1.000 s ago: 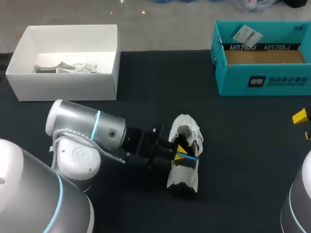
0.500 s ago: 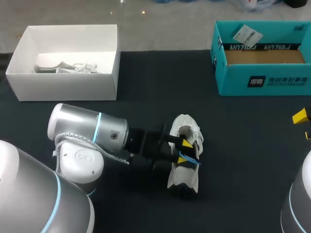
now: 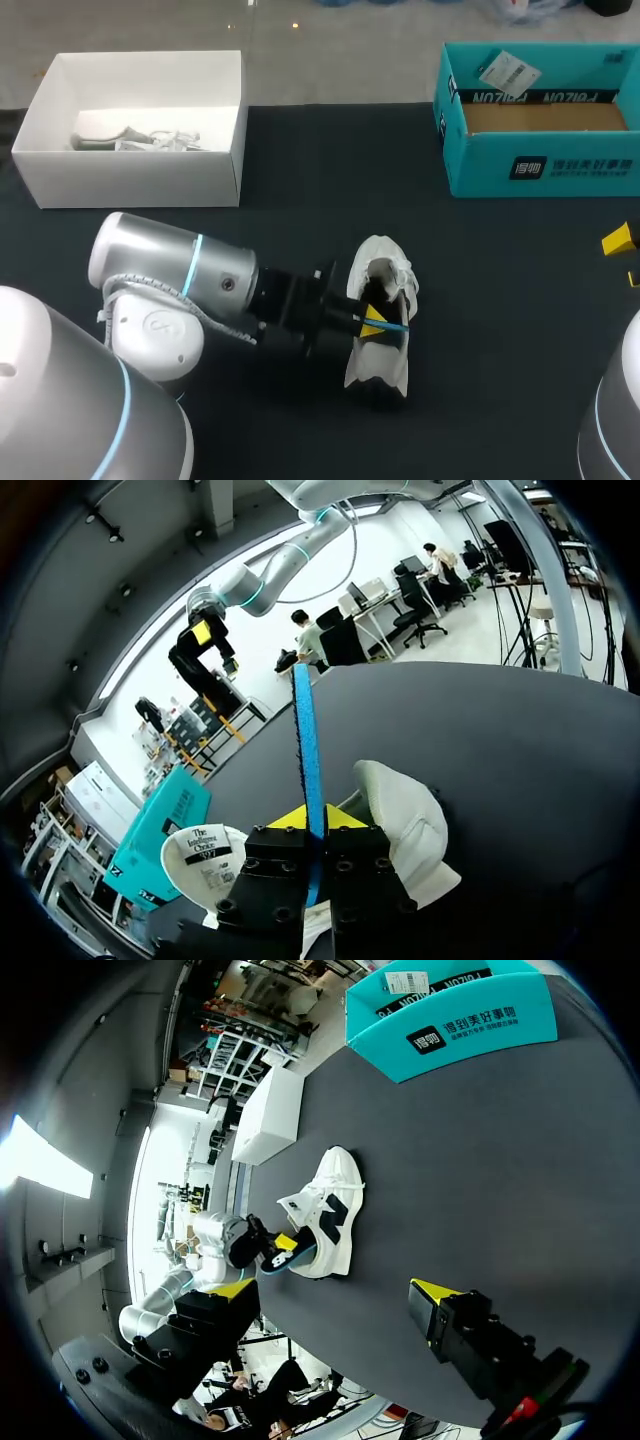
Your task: Take the shoe out of the shoebox, open the shoe tongue, remove and reinsert the insole, then place the shoe into the shoebox
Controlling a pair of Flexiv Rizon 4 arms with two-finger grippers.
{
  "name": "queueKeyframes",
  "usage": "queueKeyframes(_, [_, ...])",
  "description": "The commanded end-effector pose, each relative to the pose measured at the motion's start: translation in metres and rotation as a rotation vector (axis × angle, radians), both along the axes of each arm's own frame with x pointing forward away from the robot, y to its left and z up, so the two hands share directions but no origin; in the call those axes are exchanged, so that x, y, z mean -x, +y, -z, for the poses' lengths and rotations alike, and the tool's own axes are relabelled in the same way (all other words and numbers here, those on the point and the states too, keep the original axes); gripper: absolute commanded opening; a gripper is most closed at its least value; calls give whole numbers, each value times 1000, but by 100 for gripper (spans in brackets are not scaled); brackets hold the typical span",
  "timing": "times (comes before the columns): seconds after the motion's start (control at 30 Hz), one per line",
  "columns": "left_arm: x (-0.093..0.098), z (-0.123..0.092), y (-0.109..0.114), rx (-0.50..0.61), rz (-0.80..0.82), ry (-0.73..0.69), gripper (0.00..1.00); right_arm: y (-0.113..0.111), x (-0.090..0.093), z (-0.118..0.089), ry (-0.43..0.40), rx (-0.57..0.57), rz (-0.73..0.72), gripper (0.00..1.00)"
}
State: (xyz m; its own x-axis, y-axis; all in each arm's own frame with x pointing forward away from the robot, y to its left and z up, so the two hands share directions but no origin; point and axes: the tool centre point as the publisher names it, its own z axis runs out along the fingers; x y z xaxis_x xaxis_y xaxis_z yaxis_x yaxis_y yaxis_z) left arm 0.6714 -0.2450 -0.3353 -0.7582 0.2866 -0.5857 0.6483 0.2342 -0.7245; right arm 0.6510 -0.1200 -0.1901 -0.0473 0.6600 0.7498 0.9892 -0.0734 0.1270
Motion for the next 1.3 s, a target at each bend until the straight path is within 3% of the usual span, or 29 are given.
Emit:
queueKeyframes(0.03, [-12,10,-8,1,-1,1,0,1,1,0,-1,2,3,100])
queueKeyframes(0.3, [-32,21,-4,-33,-32,-26,0,1,1,0,-1,2,3,100])
queueKeyframes(0.43, [-30,19,-3,-23,-46,-23,0,1,1,0,-1,2,3,100])
queueKeyframes(0.47, [-27,15,-4,-8,-46,-25,21,1,1,0,-1,2,3,100])
queueKeyframes(0.5, [-24,11,-4,1,-48,-25,48,1,1,0,-1,2,3,100])
queueKeyframes(0.57, [-18,1,-3,9,-40,-40,58,1,1,0,-1,2,3,100])
queueKeyframes(0.77, [-4,-19,0,3,-27,-84,44,1,1,0,-1,2,3,100])
queueKeyframes(0.83, [-2,-20,0,2,-24,-78,25,1,1,0,-1,2,3,100])
queueKeyframes(0.87, [-2,-19,0,-1,-21,-77,21,1,1,0,-1,2,3,100])
queueKeyframes(0.9, [-2,-16,-1,2,-16,-65,0,1,1,0,-1,2,3,100])
queueKeyframes(1.3, [-16,7,-19,-7,14,-53,0,1,1,0,-1,2,3,100])
